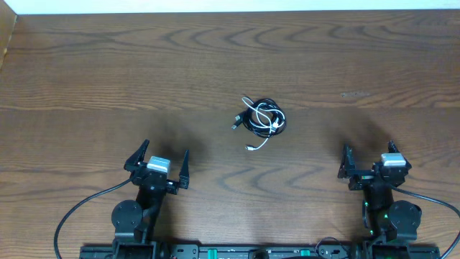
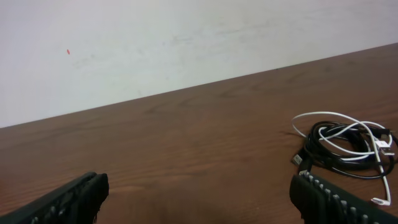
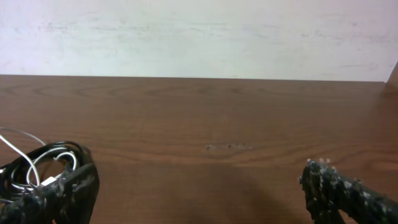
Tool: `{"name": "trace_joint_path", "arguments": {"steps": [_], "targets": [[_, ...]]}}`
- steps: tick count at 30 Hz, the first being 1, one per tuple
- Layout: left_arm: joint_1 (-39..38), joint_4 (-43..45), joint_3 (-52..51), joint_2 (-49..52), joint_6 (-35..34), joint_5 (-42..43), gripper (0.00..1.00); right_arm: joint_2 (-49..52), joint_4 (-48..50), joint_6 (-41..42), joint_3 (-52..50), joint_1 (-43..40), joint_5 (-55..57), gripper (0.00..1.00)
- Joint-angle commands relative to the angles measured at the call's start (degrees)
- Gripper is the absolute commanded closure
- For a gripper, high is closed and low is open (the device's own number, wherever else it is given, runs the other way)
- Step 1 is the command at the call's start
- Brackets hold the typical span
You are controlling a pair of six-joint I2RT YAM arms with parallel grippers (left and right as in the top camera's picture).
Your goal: Untangle cables
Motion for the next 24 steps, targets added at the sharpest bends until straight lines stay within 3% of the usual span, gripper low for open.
{"name": "trace_joint_path", "arguments": {"steps": [1,24], "targets": [[0.35,-2.54,-0.68,-0.35,-0.28,2.19,0.02,-0.37,-0.22,-0.66,-0.07,-0.28,-0.35,0.01],[0.35,-2.56,-0.68,-0.35,-0.28,2.19,0.02,-0.37,-0.22,-0.66,-0.07,-0.28,-0.35,0.01]]}}
